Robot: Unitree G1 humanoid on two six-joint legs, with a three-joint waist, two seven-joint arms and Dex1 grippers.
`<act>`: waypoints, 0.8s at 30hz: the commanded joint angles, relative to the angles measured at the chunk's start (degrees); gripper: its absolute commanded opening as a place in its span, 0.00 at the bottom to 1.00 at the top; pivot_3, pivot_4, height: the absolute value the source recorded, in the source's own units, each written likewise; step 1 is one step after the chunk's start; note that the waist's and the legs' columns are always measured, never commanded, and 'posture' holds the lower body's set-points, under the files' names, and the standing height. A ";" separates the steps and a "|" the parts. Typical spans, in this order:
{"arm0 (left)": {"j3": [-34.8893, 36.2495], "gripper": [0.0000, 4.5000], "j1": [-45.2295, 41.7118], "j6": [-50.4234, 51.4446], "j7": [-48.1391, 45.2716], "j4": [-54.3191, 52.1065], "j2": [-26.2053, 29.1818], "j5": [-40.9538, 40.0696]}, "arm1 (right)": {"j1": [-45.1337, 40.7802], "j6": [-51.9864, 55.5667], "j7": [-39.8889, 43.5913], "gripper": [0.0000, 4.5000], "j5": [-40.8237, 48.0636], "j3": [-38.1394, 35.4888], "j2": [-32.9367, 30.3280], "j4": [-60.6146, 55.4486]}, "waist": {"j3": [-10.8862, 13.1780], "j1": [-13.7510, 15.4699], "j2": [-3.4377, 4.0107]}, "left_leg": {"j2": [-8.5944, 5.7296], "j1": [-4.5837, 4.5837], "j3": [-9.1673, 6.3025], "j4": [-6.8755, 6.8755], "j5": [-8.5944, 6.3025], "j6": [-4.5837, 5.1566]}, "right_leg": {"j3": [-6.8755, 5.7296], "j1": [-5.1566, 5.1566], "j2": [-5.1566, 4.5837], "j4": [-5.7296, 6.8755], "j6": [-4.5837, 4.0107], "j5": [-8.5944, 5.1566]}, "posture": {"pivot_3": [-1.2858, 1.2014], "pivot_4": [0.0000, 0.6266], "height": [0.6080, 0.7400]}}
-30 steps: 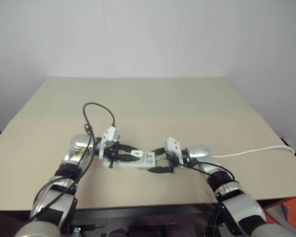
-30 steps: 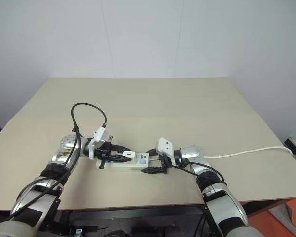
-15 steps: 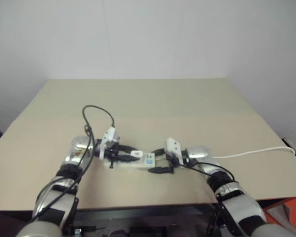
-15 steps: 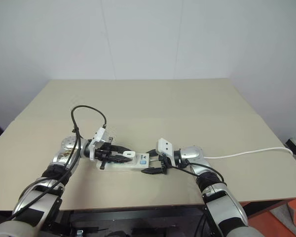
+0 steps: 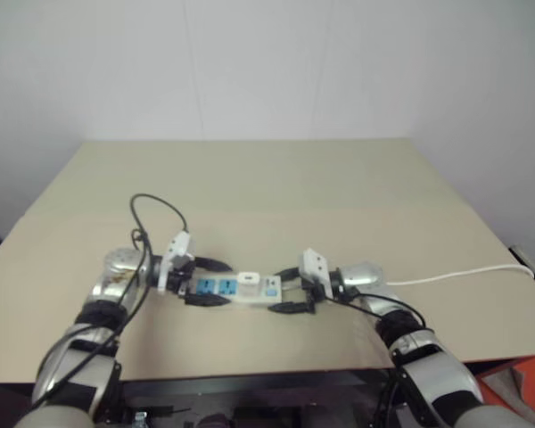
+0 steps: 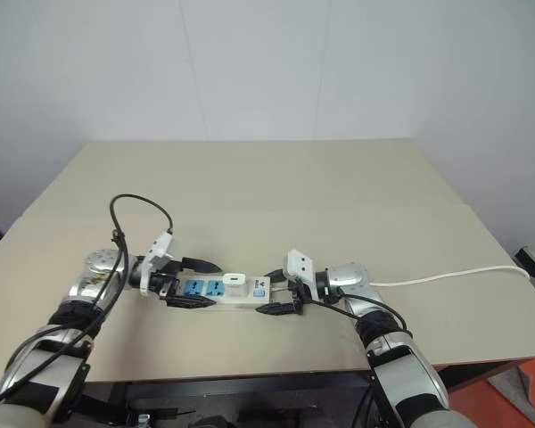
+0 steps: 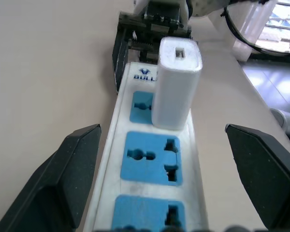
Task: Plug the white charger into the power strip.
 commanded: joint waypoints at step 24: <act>25.19 1.00 31.25 9.67 2.48 -25.70 20.78 -7.88 | 31.42 18.67 5.93 0.99 19.39 -25.58 -36.61 -47.37 | 0.93 1.68 -0.08 | 0.03 -1.86 0.28 -0.04 -0.05 0.08 | -0.22 -1.85 -0.09 -0.15 -0.22 0.05 | 0.52 0.24 1.00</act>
